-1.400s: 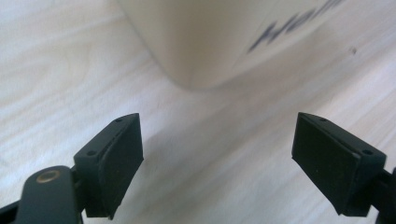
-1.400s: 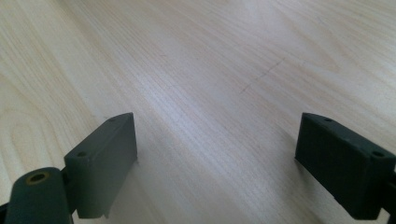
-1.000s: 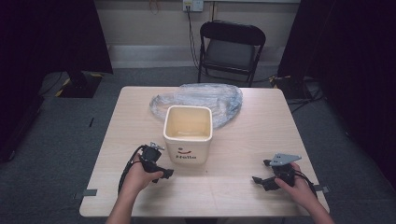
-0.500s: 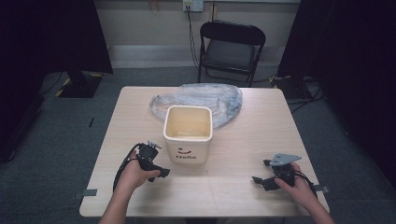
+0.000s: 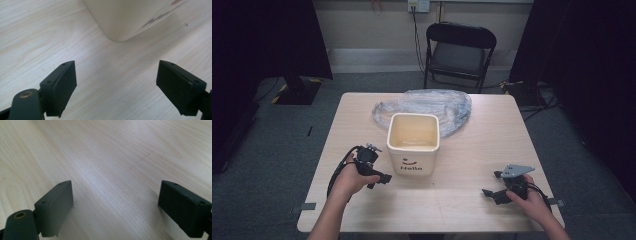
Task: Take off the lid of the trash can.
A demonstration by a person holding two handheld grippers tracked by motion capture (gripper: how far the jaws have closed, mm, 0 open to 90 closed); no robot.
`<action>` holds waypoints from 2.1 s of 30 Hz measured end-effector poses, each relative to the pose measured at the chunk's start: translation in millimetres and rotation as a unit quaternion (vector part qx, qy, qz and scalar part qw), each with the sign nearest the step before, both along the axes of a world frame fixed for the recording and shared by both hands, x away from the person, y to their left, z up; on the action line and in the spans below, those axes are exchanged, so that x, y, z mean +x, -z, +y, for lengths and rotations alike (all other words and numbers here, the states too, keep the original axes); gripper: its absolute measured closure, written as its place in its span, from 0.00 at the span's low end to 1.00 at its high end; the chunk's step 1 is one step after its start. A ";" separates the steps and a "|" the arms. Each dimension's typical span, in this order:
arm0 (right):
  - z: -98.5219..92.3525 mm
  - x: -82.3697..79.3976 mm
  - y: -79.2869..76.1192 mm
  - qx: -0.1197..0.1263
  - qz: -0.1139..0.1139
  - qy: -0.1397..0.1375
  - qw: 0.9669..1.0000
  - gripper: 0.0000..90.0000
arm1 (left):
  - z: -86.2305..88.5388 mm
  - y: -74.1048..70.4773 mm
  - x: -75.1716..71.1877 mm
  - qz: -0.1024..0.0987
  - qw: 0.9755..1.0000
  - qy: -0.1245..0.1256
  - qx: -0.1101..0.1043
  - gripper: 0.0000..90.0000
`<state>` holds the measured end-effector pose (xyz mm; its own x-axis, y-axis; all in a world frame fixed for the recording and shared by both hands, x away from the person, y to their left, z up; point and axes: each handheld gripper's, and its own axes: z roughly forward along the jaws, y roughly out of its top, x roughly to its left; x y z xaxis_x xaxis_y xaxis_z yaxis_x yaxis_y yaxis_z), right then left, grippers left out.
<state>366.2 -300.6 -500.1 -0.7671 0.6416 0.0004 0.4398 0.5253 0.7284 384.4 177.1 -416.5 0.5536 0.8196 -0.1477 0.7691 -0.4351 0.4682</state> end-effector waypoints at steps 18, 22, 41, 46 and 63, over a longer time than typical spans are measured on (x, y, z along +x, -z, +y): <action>-0.1 0.1 0.0 0.000 0.000 -0.001 1.000 0.13 | 14.7 -53.5 4.8 -0.033 0.999 -0.003 -0.014 0.18; 0.0 0.0 0.0 0.000 0.000 0.000 1.000 0.13 | 16.2 -67.4 6.8 -0.041 0.999 -0.004 -0.011 0.18; 0.0 0.1 0.1 0.000 -0.001 0.000 1.000 0.13 | -11.6 -112.5 28.8 -0.078 0.996 0.005 -0.033 0.18; 0.0 0.1 0.1 0.001 -0.001 0.000 1.000 0.13 | -21.9 -113.2 39.6 -0.084 0.995 -0.006 -0.048 0.18; 0.0 0.2 0.1 0.001 -0.001 0.000 1.000 0.13 | -31.4 -90.6 69.4 -0.067 0.993 -0.081 -0.057 0.19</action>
